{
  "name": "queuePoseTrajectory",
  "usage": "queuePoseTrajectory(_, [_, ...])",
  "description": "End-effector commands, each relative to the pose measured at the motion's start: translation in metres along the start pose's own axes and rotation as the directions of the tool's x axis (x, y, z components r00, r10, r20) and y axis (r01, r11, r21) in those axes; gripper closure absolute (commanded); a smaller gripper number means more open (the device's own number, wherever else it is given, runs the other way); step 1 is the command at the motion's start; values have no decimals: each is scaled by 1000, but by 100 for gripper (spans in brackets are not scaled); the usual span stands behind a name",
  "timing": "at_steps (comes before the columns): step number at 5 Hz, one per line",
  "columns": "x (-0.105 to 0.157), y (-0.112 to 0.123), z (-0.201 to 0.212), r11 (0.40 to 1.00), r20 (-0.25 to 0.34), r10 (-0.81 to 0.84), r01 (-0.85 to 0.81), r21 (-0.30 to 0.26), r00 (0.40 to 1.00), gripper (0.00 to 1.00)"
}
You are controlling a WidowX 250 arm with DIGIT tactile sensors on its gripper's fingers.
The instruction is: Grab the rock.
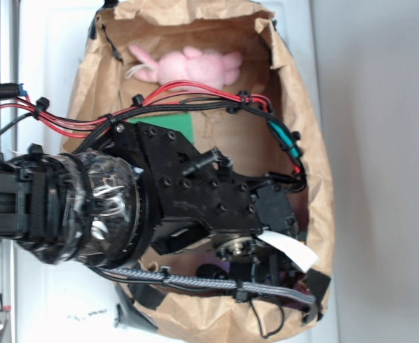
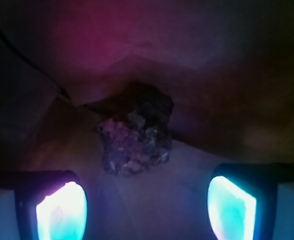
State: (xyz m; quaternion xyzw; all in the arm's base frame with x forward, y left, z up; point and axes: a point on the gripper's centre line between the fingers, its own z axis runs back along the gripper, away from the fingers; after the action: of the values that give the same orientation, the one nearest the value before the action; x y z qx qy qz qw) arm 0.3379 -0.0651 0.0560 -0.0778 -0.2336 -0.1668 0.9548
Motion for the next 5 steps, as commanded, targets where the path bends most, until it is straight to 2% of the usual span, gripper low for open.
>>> queuePoseTrajectory(1, [35, -17, 0, 1000, 76, 9, -7, -16, 997, 0])
queuePoseTrajectory(2, [40, -13, -6, 998, 69, 45, -42, -41, 997, 0])
queuePoseTrajectory(3, [43, -11, -19, 997, 138, 62, -68, 41, 988, 0])
queuePoseTrajectory(4, [38, -7, -27, 995, 147, 49, -61, 81, 988, 0])
queuePoseTrajectory(5, [29, -3, -32, 994, 112, 51, -62, 93, 992, 100])
